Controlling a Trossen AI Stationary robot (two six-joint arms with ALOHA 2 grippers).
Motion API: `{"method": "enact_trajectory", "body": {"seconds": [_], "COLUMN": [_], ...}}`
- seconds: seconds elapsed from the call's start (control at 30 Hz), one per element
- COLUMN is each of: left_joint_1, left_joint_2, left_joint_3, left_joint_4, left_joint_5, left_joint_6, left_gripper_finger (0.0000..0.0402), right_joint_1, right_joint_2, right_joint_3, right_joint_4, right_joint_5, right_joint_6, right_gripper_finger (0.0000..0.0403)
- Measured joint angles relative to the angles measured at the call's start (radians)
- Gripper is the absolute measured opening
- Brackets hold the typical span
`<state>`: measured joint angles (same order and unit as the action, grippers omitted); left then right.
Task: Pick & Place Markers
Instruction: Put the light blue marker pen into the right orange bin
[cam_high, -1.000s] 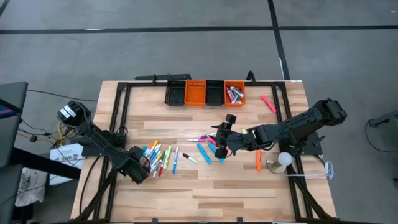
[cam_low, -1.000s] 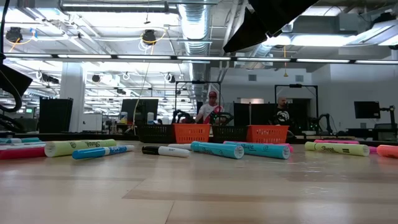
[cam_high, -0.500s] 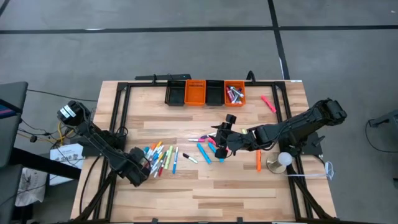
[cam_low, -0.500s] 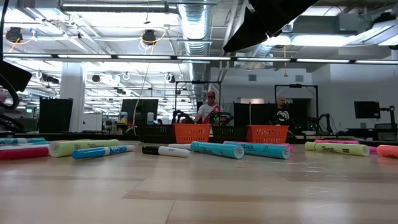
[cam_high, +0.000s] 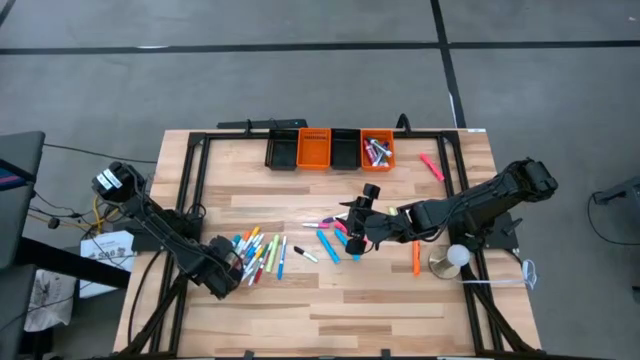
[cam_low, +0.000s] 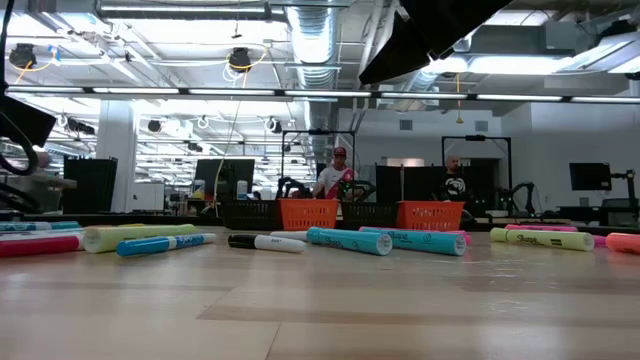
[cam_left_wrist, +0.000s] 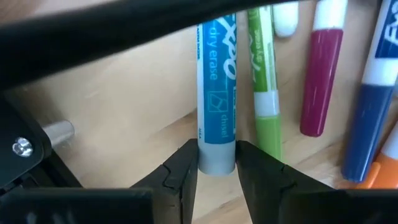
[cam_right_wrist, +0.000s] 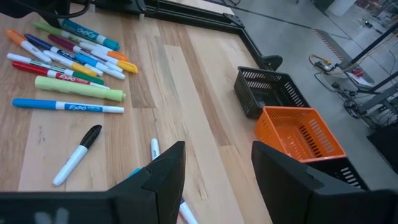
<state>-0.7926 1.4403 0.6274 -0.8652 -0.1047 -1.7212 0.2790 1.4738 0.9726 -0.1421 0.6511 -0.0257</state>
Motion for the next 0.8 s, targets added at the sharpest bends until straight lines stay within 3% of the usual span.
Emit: {"method": "enact_trajectory", "body": {"seconds": [0.8], "left_joint_1": [0.01], "left_joint_2": [-0.004], "left_joint_3": [-0.033], "left_joint_4": [-0.025], "left_joint_5": [-0.08], "left_joint_6": [-0.064], "left_gripper_finger": [0.0084], "right_joint_1": [0.0], "right_joint_2": [0.0], "right_joint_3": [0.0], "right_joint_4": [0.017], "right_joint_5": [0.0], "right_joint_6": [0.0], "right_gripper_finger": [0.0178]}}
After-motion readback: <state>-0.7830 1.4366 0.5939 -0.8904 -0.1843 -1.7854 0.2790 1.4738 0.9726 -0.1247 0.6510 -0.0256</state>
